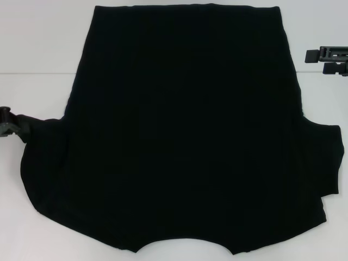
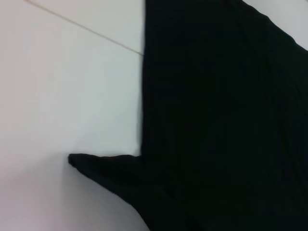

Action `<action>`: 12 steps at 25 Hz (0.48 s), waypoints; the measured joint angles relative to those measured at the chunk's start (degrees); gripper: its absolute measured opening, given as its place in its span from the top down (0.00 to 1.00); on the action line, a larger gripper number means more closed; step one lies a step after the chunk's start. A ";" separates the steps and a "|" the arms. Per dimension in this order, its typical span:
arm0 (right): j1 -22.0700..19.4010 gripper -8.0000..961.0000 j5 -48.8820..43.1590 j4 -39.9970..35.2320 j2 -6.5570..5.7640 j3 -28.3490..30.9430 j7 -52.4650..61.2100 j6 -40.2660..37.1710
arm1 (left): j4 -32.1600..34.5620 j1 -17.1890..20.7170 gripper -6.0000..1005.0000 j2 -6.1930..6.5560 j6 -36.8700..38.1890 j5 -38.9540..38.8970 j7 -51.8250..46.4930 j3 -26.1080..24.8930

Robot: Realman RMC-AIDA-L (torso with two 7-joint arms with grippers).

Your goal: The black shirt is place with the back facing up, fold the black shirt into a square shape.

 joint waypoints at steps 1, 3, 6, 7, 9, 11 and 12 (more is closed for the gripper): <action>-0.06 0.03 0.00 0.00 -0.03 0.00 -0.01 -0.10 | 0.36 -0.33 0.98 0.01 0.26 0.01 -0.39 0.75; -0.20 0.03 0.00 0.00 -0.07 0.00 -0.04 -0.22 | 0.91 -1.06 0.98 0.01 1.02 -0.08 -0.98 2.29; -0.29 0.03 0.01 0.00 -0.08 0.00 -0.13 -0.25 | 1.20 -2.13 0.98 -0.14 2.17 -0.09 -1.32 5.03; -0.30 0.03 0.01 0.00 -0.09 0.00 -0.16 -0.24 | 1.28 -2.61 0.98 -0.27 2.40 -0.04 -1.48 6.62; -0.27 0.03 0.01 0.08 -0.09 0.00 -0.22 -0.26 | 1.42 -3.35 0.98 -0.61 2.47 0.00 -1.72 9.24; -0.24 0.03 0.01 0.11 -0.08 0.00 -0.24 -0.25 | 1.93 -4.31 0.98 -1.27 2.31 0.00 -1.54 12.96; -0.23 0.03 0.01 0.11 -0.08 0.00 -0.23 -0.24 | 1.93 -4.31 0.98 -1.27 2.31 0.00 -1.54 12.96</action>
